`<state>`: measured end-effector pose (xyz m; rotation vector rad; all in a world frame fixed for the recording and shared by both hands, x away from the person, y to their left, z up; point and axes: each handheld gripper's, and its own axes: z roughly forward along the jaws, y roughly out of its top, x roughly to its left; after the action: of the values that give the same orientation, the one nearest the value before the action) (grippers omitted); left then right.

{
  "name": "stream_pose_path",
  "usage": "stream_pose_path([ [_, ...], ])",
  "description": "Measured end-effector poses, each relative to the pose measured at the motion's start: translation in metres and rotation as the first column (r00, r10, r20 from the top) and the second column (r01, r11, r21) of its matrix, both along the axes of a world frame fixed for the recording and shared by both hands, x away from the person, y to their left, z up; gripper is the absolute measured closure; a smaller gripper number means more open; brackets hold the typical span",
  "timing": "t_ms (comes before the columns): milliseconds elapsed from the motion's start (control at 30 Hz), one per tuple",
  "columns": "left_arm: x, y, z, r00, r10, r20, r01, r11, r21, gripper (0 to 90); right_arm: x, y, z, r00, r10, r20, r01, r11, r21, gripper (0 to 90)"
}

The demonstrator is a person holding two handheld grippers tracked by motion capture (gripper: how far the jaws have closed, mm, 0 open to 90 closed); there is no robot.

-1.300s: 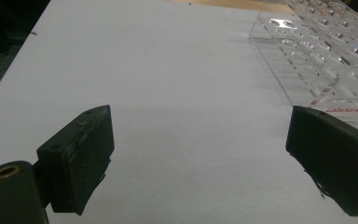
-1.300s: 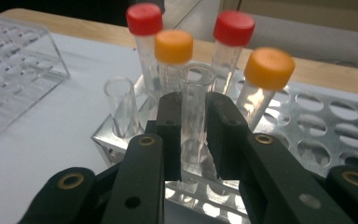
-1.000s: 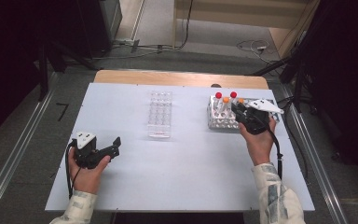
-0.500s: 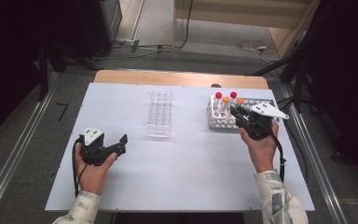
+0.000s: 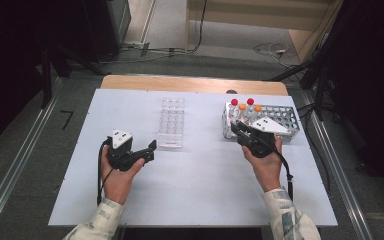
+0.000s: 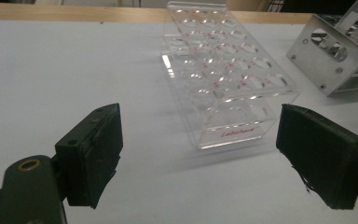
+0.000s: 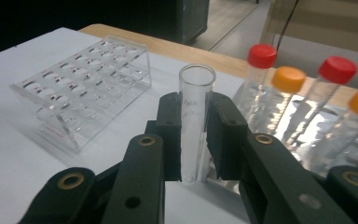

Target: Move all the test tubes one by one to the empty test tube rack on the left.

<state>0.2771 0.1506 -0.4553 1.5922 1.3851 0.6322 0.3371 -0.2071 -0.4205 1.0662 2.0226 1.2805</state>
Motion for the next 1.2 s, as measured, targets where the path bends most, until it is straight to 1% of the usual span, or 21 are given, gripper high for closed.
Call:
stream_pose_path([
  [67,0.003,-0.007,0.002,0.9999,-0.014,-0.002,0.014,0.9999,-0.002,15.7,0.000,0.005,-0.004,0.9999,0.009,-0.007,-0.009,1.000,-0.002,72.9],
  [100,0.004,-0.010,0.002,0.9997,-0.025,0.000,0.025,0.9997,-0.010,15.7,0.000,0.011,-0.007,0.9998,0.019,-0.010,-0.019,1.000,-0.001,72.8],
  [133,0.006,-0.014,0.003,0.9995,-0.032,0.001,0.032,0.9994,-0.009,15.7,0.000,0.011,-0.007,0.9998,0.019,-0.010,-0.019,1.000,-0.001,72.8],
  [167,0.007,-0.017,0.004,0.9991,-0.041,0.004,0.041,0.9991,-0.009,15.7,0.000,0.016,-0.011,0.9994,0.029,-0.018,-0.029,1.000,-0.002,72.8],
  [200,0.008,-0.021,0.005,0.9988,-0.049,0.007,0.049,0.9988,-0.010,15.7,0.000,0.016,-0.011,0.9994,0.029,-0.018,-0.029,1.000,-0.002,72.8],
  [300,0.011,-0.030,0.008,0.9976,-0.067,0.015,0.067,0.9977,-0.005,16.3,0.000,0.025,-0.016,0.9984,0.047,-0.031,-0.047,0.999,-0.007,72.8],
  [400,0.015,-0.036,0.011,0.9963,-0.084,0.019,0.084,0.9964,-0.001,16.5,-0.001,0.036,-0.023,0.9964,0.074,-0.042,-0.074,0.997,-0.016,72.8],
  [467,0.017,-0.040,0.013,0.9953,-0.095,0.018,0.095,0.9954,0.001,17.0,-0.001,0.038,-0.025,0.9959,0.079,-0.045,-0.080,0.997,-0.017,72.8],
  [600,0.020,-0.051,0.019,0.9920,-0.122,0.034,0.122,0.9925,-0.007,19.7,-0.001,0.048,-0.029,0.9933,0.101,-0.056,-0.102,0.995,-0.013,72.9],
  [667,0.023,-0.058,0.024,0.9890,-0.142,0.041,0.143,0.9897,-0.014,20.4,-0.001,0.050,-0.029,0.9928,0.107,-0.054,-0.107,0.994,-0.013,72.9],
  [700,0.024,-0.062,0.026,0.9860,-0.160,0.047,0.161,0.9868,-0.020,22.1,-0.002,0.056,-0.029,0.9915,0.117,-0.058,-0.118,0.993,-0.012,72.9],
  [733,0.025,-0.066,0.028,0.9829,-0.177,0.049,0.178,0.9838,-0.020,22.1,-0.002,0.056,-0.029,0.9915,0.117,-0.058,-0.118,0.993,-0.012,72.9],
  [767,0.027,-0.070,0.031,0.9806,-0.189,0.054,0.190,0.9817,-0.014,22.9,-0.003,0.061,-0.029,0.9904,0.127,-0.054,-0.128,0.992,-0.016,72.8],
  [833,0.028,-0.079,0.035,0.9755,-0.210,0.066,0.211,0.9774,-0.011,23.7,-0.003,0.063,-0.029,0.9897,0.133,-0.054,-0.134,0.991,-0.015,72.9],
  [933,0.031,-0.089,0.040,0.9670,-0.244,0.074,0.244,0.9697,0.000,28.5,-0.005,0.070,-0.029,0.9886,0.142,-0.050,-0.143,0.989,-0.021,72.9],
  [967,0.032,-0.092,0.041,0.9637,-0.256,0.074,0.257,0.9664,0.002,32.8,-0.005,0.072,-0.030,0.9877,0.149,-0.048,-0.150,0.988,-0.025,72.8],
  [1000,0.032,-0.095,0.041,0.9621,-0.262,0.074,0.263,0.9648,0.002,32.8,-0.005,0.072,-0.030,0.9877,0.149,-0.048,-0.150,0.988,-0.025,72.8],
  [1033,0.033,-0.097,0.041,0.9606,-0.268,0.074,0.268,0.9633,0.006,35.9,-0.006,0.074,-0.030,0.9864,0.157,-0.049,-0.159,0.987,-0.030,72.8],
  [1067,0.034,-0.099,0.040,0.9592,-0.273,0.073,0.274,0.9618,0.004,35.9,-0.006,0.074,-0.030,0.9864,0.157,-0.049,-0.159,0.987,-0.030,72.8],
  [1200,0.036,-0.103,0.037,0.9544,-0.293,0.059,0.293,0.9561,0.008,41.3,-0.008,0.075,-0.030,0.9857,0.162,-0.047,-0.163,0.986,-0.029,72.8],
])
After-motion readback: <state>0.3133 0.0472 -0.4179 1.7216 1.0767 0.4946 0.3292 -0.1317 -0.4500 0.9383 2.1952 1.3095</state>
